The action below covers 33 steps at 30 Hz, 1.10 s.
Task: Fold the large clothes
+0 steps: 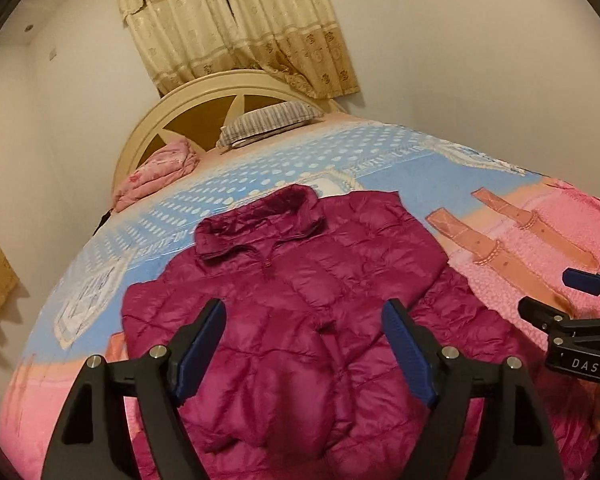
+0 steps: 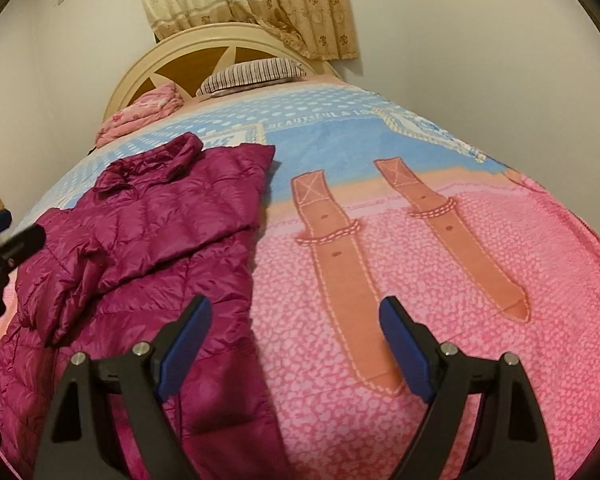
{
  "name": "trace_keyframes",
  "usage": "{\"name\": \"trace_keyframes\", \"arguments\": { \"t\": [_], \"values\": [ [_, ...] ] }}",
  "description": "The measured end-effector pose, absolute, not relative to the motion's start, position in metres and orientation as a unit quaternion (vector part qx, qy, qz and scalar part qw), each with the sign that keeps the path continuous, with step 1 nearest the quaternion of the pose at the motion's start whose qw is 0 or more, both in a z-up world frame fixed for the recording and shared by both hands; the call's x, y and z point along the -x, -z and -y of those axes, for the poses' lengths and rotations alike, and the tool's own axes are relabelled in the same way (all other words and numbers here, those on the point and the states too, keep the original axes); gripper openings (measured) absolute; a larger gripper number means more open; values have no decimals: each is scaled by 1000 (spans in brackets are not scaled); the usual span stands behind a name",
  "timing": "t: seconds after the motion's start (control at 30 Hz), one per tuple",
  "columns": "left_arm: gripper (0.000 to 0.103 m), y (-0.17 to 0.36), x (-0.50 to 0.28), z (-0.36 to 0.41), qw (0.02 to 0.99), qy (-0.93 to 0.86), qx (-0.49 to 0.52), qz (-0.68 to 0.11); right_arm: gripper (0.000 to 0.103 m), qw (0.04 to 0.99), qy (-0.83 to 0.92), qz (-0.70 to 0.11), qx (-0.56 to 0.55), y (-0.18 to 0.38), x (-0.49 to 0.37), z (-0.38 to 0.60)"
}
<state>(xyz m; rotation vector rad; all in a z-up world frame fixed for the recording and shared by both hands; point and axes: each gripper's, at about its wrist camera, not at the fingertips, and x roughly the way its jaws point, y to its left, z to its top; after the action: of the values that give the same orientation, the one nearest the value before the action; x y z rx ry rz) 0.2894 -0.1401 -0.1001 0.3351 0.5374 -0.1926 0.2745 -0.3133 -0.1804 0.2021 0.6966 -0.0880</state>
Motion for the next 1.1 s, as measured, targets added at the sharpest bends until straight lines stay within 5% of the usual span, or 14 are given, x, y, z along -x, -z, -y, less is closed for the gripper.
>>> {"name": "trace_keyframes", "arguments": {
  "t": [0.63,0.7,0.77,0.93,1.1],
  "values": [
    [81,137,-350,-46,924,-28,-64,-376,76,893,-162,-394,-144,159,-324,185],
    [81,137,-353,-58,922,-32,-53,-383,65,886,-175,-408,-135,167,-335,168],
    [81,136,-355,-72,922,-41,-47,-382,38,877,-183,-428,-121,178,-344,155],
    [81,138,-364,-96,919,-63,-35,-387,26,890,-140,-424,-93,186,-345,159],
    [81,126,-386,-97,922,-53,-3,-384,30,884,-145,-441,-55,184,-337,159]
  ]
}}
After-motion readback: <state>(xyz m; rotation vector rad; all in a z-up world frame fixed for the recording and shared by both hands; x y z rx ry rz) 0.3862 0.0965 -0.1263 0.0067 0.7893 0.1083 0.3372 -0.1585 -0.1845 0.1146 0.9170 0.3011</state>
